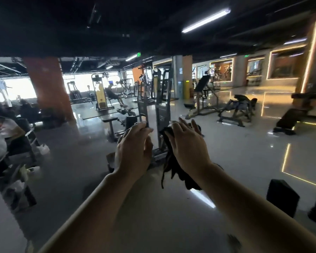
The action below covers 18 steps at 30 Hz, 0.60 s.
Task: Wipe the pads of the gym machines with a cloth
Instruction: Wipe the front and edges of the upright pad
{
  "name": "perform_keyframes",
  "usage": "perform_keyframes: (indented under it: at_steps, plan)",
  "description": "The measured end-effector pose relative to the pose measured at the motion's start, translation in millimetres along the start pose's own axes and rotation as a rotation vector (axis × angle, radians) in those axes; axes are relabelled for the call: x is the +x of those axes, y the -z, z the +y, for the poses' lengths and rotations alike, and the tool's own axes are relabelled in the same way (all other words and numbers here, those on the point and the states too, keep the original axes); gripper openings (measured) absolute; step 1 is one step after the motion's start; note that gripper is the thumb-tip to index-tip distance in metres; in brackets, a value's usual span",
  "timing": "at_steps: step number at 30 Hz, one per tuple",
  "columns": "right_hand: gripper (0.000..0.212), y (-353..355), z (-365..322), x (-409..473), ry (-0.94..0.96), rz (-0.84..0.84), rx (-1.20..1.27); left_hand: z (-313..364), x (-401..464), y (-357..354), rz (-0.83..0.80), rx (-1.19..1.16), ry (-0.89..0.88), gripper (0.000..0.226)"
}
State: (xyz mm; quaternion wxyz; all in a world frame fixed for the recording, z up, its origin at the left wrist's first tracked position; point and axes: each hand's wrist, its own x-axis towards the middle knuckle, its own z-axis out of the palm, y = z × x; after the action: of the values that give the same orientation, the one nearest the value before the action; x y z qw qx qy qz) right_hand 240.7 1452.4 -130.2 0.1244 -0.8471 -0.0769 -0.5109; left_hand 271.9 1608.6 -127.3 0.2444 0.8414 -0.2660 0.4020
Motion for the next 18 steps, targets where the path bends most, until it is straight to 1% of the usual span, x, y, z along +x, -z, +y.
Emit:
perform_keyframes:
  at_steps: [4, 7, 10, 13, 18]
  plan:
    - [0.023, -28, 34, 31, -0.094, -0.017, -0.129, -23, 56, -53, -0.068, -0.155, -0.101, 0.032]
    - [0.019, -43, 69, 39, -0.157, -0.03, -0.234, -23, 87, -100, -0.097, -0.274, -0.18, 0.032]
    - [0.017, -56, 111, 35, -0.238, -0.088, -0.315, -14, 105, -152, -0.127, -0.384, -0.238, 0.03]
    - [0.014, -72, 167, 28, -0.305, -0.066, -0.4, -1, 123, -217, -0.173, -0.452, -0.286, 0.031]
    - [0.023, -92, 275, 34, -0.415, -0.069, -0.444, 40, 172, -337, -0.255, -0.54, -0.374, 0.029]
